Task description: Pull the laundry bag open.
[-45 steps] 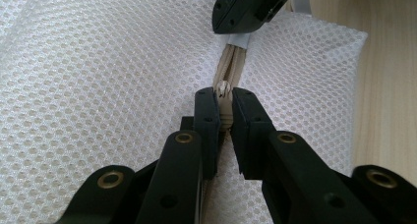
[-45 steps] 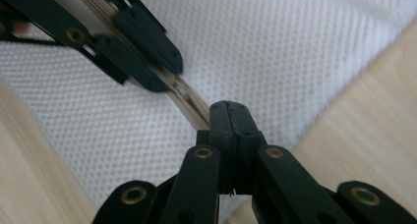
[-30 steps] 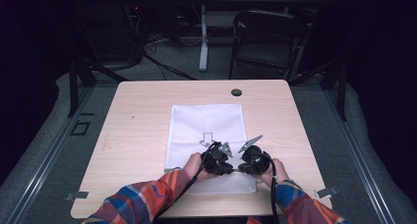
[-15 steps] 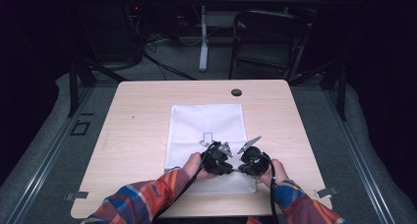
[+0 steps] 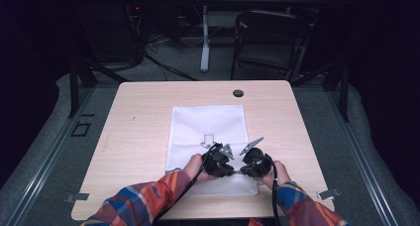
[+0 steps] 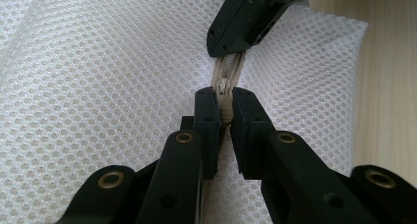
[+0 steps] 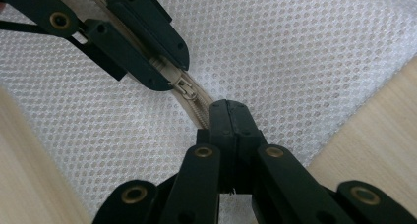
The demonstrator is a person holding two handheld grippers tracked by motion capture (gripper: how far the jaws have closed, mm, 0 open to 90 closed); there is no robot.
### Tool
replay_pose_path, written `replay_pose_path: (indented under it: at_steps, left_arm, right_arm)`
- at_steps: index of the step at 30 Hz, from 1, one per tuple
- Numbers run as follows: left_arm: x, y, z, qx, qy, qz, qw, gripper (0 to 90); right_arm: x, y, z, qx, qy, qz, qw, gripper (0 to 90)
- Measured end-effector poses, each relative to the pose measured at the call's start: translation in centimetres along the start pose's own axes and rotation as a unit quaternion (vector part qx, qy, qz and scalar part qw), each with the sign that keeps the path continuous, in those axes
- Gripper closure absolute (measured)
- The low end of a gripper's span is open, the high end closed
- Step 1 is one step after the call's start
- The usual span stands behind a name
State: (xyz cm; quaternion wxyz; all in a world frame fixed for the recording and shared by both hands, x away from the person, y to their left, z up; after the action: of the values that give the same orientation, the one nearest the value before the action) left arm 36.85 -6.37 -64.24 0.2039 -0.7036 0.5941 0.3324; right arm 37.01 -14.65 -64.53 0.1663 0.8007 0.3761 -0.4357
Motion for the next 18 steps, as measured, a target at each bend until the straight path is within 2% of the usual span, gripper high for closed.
replay_pose_path:
  at_steps: [1, 5, 11, 14, 18]
  left_arm:
    - [-0.13, -0.07, 0.14, 0.004, -0.005, 0.001, 1.0000, 82.0]
    - [-0.61, -0.37, 0.45, -0.010, -0.001, 0.001, 1.0000, 81.8]
    - [-0.17, -0.31, 0.39, -0.017, 0.002, 0.008, 0.9998, 80.6]
    - [0.02, -0.25, 0.29, -0.015, -0.007, 0.010, 0.9998, 77.9]
    - [0.35, -0.11, 0.16, -0.004, -0.011, 0.002, 0.9999, 77.6]
  right_arm:
    - [-0.03, 0.02, 0.03, 0.000, -0.001, -0.001, 1.0000, 90.0]
    - [0.02, -0.05, -0.02, 0.003, 0.001, -0.001, 1.0000, 90.0]
    - [0.06, -0.10, -0.07, 0.003, 0.002, 0.001, 1.0000, 90.0]
    - [0.04, -0.06, -0.04, 0.002, 0.001, 0.001, 1.0000, 90.0]
    - [0.04, -0.07, -0.04, 0.002, 0.001, 0.002, 1.0000, 90.0]
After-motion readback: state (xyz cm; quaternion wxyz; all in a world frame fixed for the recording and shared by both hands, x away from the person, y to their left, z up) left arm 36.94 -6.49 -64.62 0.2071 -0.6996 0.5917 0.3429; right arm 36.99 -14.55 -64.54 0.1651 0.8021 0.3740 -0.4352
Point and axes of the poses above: each handheld gripper's, and its own axes: x roughly forward along the jaws, z roughly out of its underside, y roughly to its right, the point moved 10 cm from there along x, roughly forward along the jaws, and after that the axes turned 9 degrees about y, right-handed, at the moved point
